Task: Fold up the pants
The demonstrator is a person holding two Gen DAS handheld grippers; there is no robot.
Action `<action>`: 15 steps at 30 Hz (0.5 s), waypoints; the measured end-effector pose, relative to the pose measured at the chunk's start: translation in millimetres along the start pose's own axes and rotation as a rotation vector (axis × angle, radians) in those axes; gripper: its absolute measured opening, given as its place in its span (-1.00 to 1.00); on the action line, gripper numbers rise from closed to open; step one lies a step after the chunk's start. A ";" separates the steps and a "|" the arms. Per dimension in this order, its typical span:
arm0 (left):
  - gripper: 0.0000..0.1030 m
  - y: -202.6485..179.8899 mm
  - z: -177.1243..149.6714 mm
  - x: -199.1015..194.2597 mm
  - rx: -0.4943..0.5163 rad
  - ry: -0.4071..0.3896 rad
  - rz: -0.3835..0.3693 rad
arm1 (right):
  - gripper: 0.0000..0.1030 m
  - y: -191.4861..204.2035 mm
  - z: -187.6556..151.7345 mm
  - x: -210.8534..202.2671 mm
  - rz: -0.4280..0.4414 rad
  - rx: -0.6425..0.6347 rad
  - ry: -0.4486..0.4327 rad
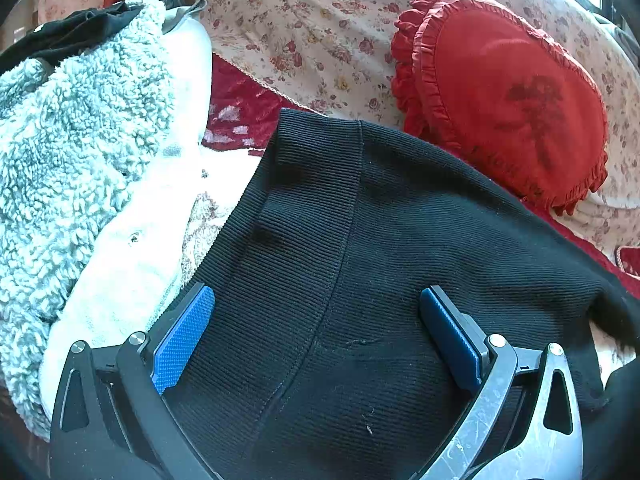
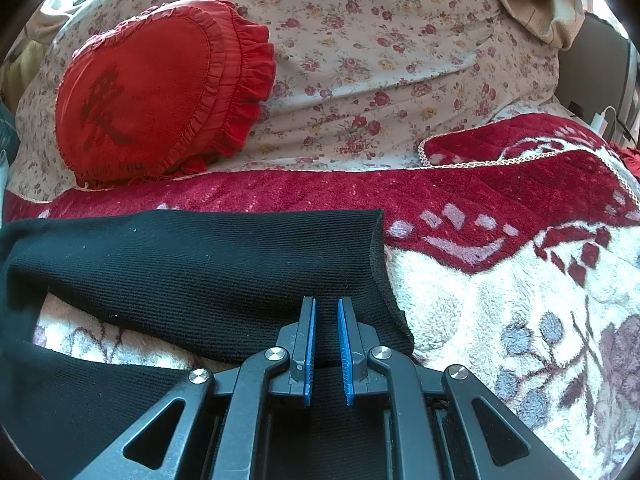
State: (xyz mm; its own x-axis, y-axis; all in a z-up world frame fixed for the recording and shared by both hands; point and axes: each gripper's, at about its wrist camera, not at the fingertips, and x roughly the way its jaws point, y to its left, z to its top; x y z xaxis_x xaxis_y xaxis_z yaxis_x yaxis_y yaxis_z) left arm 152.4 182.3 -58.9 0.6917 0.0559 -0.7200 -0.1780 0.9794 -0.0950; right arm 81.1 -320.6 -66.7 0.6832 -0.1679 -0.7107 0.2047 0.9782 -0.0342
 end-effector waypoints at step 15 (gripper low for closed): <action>0.99 -0.4 -1.5 -1.4 -0.002 -0.001 0.000 | -0.81 -0.6 0.0 0.3 -0.001 -0.003 -0.001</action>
State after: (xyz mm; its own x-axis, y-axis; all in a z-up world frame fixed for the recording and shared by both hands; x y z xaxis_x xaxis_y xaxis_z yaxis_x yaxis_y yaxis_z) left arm 150.4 181.5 -58.9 0.6923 0.0560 -0.7194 -0.1793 0.9791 -0.0963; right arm 81.2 -321.2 -66.9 0.6834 -0.1686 -0.7103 0.2030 0.9785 -0.0369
